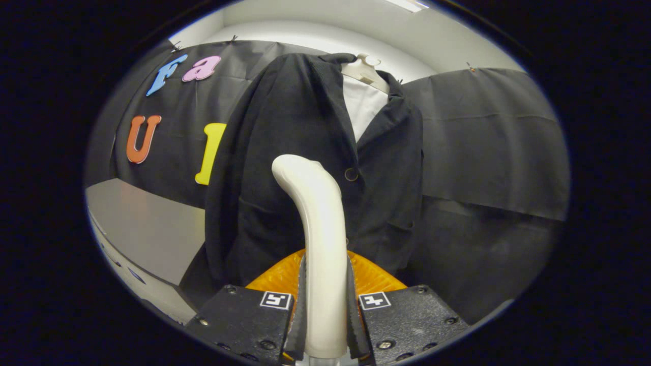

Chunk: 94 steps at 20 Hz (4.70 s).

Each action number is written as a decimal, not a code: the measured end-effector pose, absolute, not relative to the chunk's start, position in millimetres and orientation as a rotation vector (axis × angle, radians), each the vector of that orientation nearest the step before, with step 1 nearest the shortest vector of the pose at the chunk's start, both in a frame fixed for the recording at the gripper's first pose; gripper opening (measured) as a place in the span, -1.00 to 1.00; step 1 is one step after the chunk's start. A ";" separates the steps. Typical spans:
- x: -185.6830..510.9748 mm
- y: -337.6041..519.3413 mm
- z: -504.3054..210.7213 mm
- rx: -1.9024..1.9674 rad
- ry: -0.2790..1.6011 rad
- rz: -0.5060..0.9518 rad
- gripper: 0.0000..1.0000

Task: Iron the clothes twice with a garment steamer, once on the left side and once on the right side.

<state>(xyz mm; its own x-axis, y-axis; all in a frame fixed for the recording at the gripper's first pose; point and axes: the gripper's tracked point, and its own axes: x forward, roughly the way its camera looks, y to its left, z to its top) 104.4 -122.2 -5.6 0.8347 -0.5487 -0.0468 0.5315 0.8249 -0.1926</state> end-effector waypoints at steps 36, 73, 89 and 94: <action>63.3 -115.8 -219.6 -0.178 0.538 -0.603 -0.29; 102.3 -300.2 298.2 -0.069 -0.424 -0.547 -0.30; 105.1 -296.8 236.2 -0.172 -0.309 -0.612 -0.30; 103.4 -292.4 202.9 -0.193 -0.246 -0.618 -0.30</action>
